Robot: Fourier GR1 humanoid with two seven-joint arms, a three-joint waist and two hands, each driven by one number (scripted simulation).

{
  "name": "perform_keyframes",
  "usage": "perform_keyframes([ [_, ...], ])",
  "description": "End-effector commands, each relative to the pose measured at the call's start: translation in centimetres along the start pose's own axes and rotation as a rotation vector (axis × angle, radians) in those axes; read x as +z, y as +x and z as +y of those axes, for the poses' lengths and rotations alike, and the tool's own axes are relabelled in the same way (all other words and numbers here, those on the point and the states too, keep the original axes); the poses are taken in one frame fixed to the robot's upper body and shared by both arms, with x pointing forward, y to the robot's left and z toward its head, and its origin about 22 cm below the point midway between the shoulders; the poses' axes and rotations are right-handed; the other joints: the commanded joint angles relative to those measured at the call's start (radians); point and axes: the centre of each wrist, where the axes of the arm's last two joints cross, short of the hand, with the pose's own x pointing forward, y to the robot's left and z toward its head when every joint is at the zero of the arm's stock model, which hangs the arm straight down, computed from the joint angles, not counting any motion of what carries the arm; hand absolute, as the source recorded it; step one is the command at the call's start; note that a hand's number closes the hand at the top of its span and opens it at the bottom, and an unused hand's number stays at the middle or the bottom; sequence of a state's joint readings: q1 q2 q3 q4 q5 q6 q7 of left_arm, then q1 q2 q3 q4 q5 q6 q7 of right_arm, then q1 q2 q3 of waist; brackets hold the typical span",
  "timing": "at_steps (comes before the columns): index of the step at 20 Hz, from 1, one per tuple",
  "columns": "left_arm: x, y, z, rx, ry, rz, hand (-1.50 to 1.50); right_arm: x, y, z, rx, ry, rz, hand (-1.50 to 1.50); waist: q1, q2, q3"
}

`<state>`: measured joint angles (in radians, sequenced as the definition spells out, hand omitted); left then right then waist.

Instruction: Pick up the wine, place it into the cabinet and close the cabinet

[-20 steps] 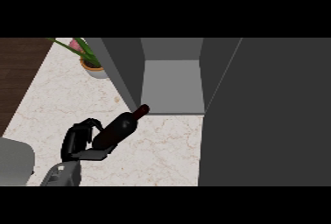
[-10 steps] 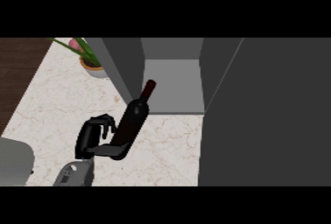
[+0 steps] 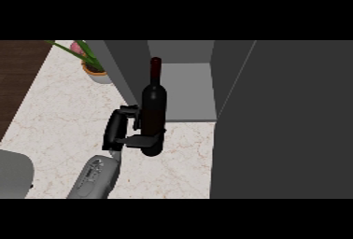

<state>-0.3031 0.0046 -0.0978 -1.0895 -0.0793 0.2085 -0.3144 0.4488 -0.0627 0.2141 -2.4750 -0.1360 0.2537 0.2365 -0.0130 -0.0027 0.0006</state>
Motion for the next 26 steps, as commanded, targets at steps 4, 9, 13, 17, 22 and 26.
perform_keyframes([
  [4, -1.9, 3.0, -4.5, -0.099, -0.030, 0.000, 1.50, 1.1, 1.9, -0.7, -0.028, 0.003, -0.073, -1.50, -0.003, 0.001, 0.000],
  [9, -2.9, 4.4, -5.2, -0.052, -0.035, 0.017, 1.50, 1.5, 1.6, -0.9, -0.057, 0.007, -0.061, -1.50, -0.008, 0.001, 0.000],
  [13, -4.1, 4.7, -6.6, -0.049, 0.003, 0.040, 1.50, 0.9, 1.4, -1.1, -0.052, 0.009, -0.079, -1.50, -0.025, 0.007, -0.001],
  [17, -5.1, 5.9, -6.8, -0.079, 0.036, 0.069, 1.50, 1.4, 2.2, -0.1, -0.067, 0.030, -0.073, -1.50, -0.025, 0.004, -0.001],
  [22, -6.6, 5.6, -7.2, -0.200, 0.056, 0.104, 1.50, 0.3, 1.0, -0.4, -0.059, 0.040, -0.085, -1.50, -0.040, 0.012, 0.000],
  [26, -5.2, 4.1, -7.7, -0.265, 0.073, 0.127, 1.50, 0.8, 0.8, -0.9, -0.065, 0.043, -0.072, -1.50, -0.048, 0.011, 0.000],
])
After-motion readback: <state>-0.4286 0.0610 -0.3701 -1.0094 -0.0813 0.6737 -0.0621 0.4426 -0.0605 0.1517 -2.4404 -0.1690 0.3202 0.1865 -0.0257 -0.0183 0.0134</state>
